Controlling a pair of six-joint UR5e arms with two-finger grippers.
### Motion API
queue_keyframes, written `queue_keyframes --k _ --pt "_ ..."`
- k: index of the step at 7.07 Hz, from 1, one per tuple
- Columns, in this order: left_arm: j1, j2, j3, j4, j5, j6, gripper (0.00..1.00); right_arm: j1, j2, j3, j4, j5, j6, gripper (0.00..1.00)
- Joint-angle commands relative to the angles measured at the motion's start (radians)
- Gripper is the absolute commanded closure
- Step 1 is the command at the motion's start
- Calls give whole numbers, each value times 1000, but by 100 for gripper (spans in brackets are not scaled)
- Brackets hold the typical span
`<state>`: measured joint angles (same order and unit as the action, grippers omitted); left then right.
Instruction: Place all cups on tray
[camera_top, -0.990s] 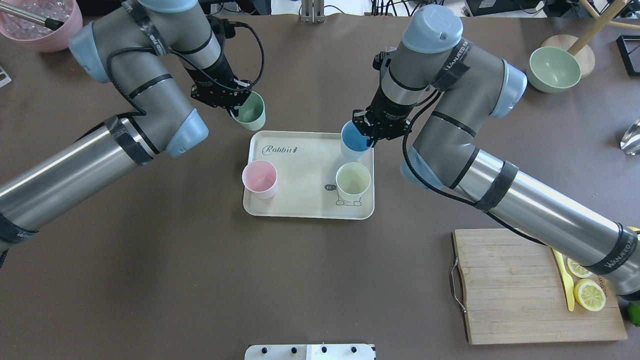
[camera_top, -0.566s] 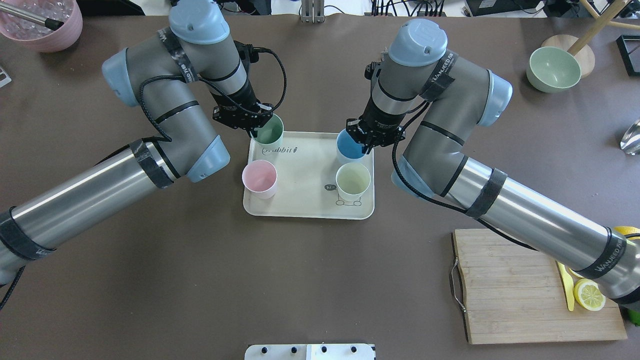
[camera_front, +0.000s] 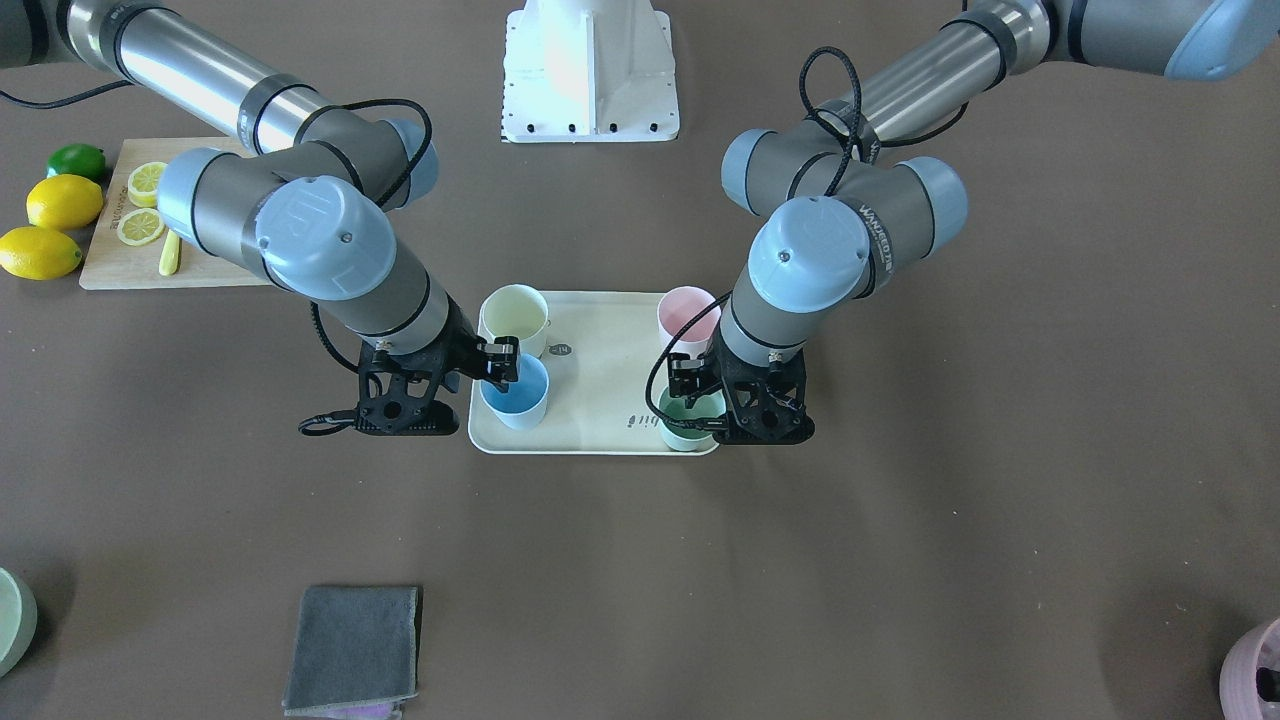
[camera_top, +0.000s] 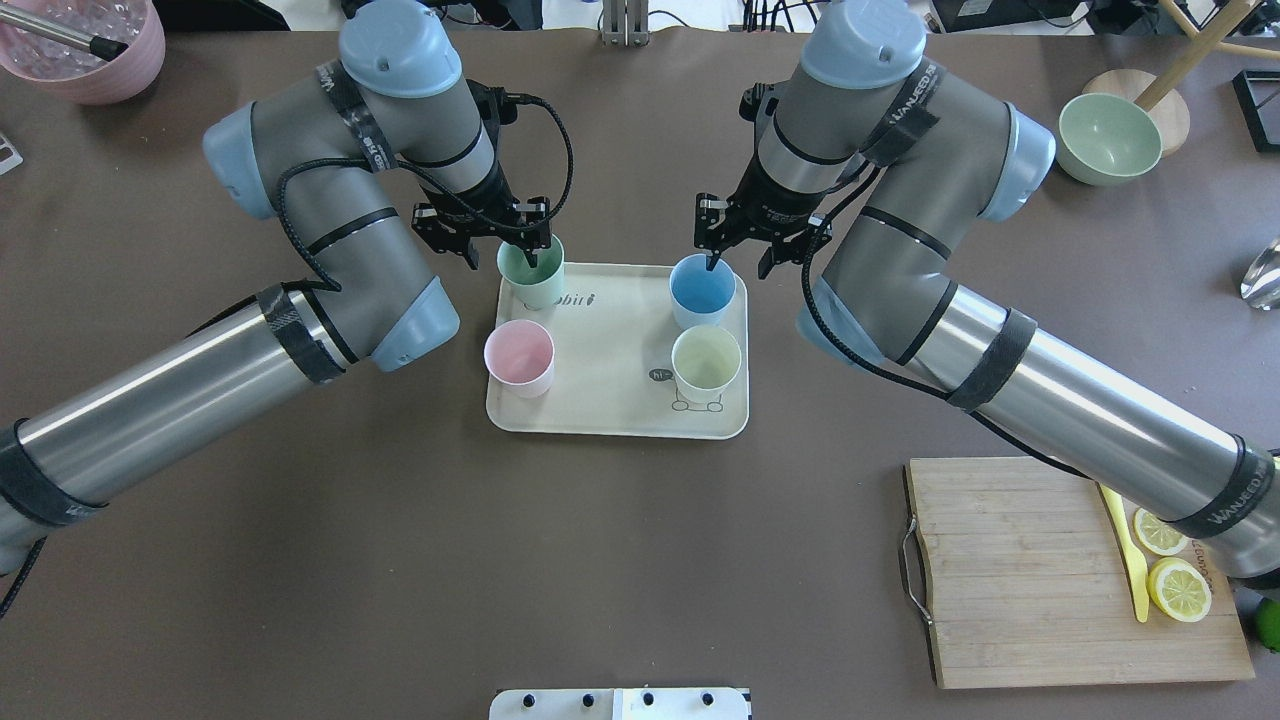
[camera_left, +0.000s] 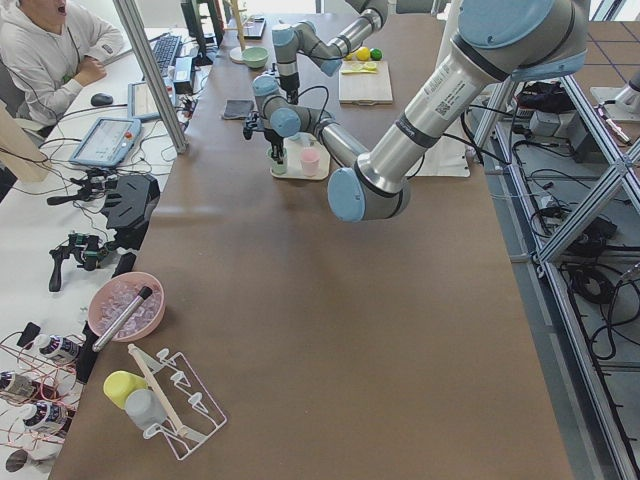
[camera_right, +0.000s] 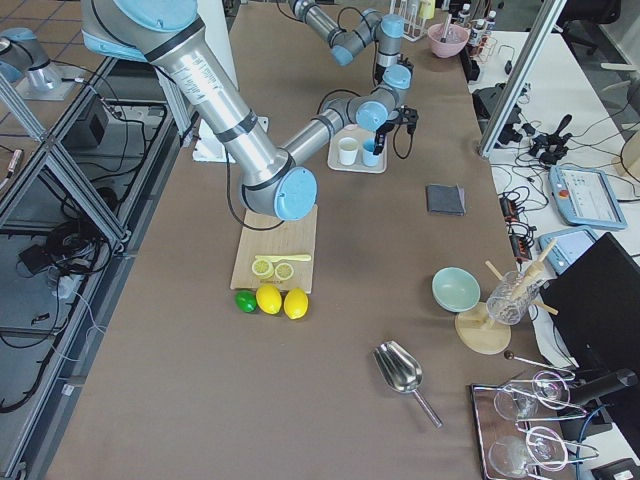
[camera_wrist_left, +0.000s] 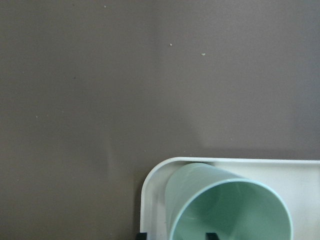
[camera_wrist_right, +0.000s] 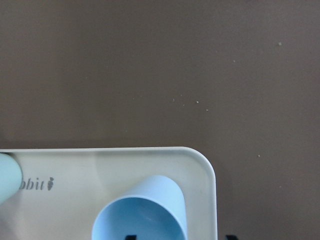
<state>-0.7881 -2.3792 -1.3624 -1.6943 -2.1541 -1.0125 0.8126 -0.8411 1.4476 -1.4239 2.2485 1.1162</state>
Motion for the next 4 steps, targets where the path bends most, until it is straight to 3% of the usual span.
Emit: queue_keyframes --k 1,2,4 --pt "-106 113 -170 57 -62 53 2 159 -109 74 -9 110 -133 0" --pt "-158 211 -266 70 -64 121 2 234 -212 105 -12 134 -282 0" --pt "-319 357 -345 161 -64 478 2 397 -372 85 -33 152 -642 0"
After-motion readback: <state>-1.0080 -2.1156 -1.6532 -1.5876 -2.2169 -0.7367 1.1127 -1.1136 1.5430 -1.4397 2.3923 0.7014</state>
